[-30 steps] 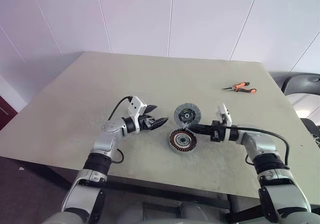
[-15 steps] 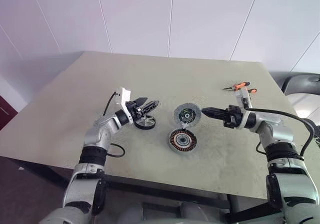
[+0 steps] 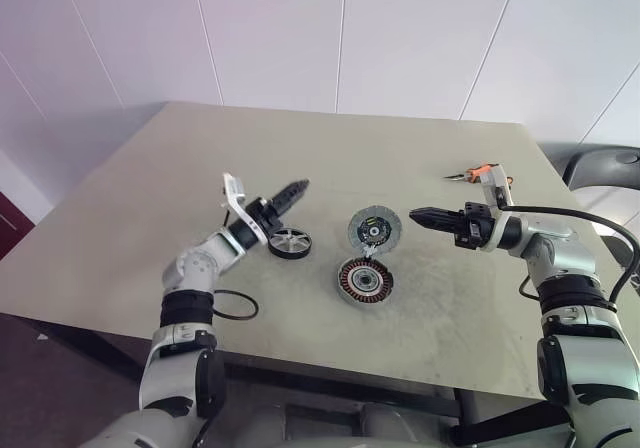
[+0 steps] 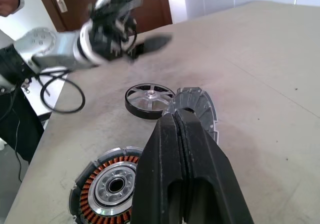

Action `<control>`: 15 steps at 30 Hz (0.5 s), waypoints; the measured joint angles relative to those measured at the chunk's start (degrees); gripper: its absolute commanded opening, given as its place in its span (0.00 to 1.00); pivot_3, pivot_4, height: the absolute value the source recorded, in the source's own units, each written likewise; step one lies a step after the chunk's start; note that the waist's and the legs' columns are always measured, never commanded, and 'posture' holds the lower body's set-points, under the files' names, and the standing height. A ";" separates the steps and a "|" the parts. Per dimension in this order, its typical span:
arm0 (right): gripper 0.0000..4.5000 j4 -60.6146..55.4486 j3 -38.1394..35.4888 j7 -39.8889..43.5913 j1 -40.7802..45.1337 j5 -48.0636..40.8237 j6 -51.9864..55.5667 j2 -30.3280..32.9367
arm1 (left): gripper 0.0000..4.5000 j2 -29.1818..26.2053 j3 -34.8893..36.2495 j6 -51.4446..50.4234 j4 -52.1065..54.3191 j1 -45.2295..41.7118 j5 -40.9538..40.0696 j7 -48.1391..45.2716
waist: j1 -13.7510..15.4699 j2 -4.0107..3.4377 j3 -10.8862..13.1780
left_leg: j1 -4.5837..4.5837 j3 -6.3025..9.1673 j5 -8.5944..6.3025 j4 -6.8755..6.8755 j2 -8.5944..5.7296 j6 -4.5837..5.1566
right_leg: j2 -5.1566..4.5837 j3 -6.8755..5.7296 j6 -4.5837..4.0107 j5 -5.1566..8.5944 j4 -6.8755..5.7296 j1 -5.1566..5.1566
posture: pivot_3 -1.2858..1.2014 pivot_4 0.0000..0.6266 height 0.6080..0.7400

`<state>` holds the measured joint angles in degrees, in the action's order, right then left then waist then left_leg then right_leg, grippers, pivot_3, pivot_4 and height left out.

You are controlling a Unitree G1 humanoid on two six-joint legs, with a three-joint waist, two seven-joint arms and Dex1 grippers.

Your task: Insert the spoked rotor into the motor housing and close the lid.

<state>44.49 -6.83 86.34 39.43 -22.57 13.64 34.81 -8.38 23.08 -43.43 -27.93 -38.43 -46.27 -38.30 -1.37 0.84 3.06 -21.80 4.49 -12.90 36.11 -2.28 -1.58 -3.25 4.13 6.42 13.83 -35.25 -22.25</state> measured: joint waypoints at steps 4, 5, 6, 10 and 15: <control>0.01 -0.01 0.00 -0.03 0.00 0.30 0.13 0.01 | 0.98 -2.19 2.63 -0.72 -1.05 -1.94 -1.20 2.03 | -0.21 -0.01 -0.01 | 0.00 -0.01 0.00 -0.03 -0.01 0.00 | 0.00 0.00 0.00 0.00 0.03 0.02 | 0.52 0.00 1.00; 0.01 -0.01 0.00 -0.03 0.00 0.43 0.15 0.01 | 0.98 -2.67 2.76 -1.29 -1.78 -1.97 -1.29 2.24 | -0.36 -0.01 -0.01 | -0.01 -0.01 0.00 -0.03 -0.02 0.00 | -0.01 0.00 0.00 -0.01 0.04 0.02 | 0.52 0.00 1.00; 0.01 -0.02 0.00 -0.04 0.00 0.47 0.18 0.01 | 0.98 -2.92 2.79 -1.82 -2.55 -1.96 -1.29 2.24 | -0.38 -0.01 0.00 | -0.02 -0.01 0.00 -0.02 -0.02 0.00 | -0.01 0.00 0.00 -0.01 0.04 0.02 | 0.52 0.00 1.00; 0.01 -0.67 0.02 -0.05 0.00 0.51 0.64 0.01 | 0.98 -2.74 0.87 -4.55 -2.44 -0.62 -1.24 1.68 | -0.70 0.00 0.00 | -0.04 -0.01 0.00 -0.01 -0.03 0.00 | -0.03 0.01 -0.01 -0.02 0.05 0.03 | 0.52 0.00 1.00; 0.01 -1.72 0.27 -0.08 -0.04 1.08 1.29 0.02 | 0.98 -0.36 -2.46 -6.76 0.79 3.88 -1.14 1.26 | -1.28 0.00 0.00 | -0.03 0.00 0.00 -0.03 -0.03 0.00 | -0.04 0.01 -0.17 -0.13 0.03 -0.01 | 0.52 0.00 1.00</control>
<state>42.77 -6.56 86.26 39.39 -21.49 14.93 34.83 -8.74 20.62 -50.18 -27.14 -34.55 -47.40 -37.04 -2.64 0.84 3.06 -21.83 4.48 -12.90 36.08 -2.31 -1.59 -3.29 4.14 6.25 13.70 -35.22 -22.26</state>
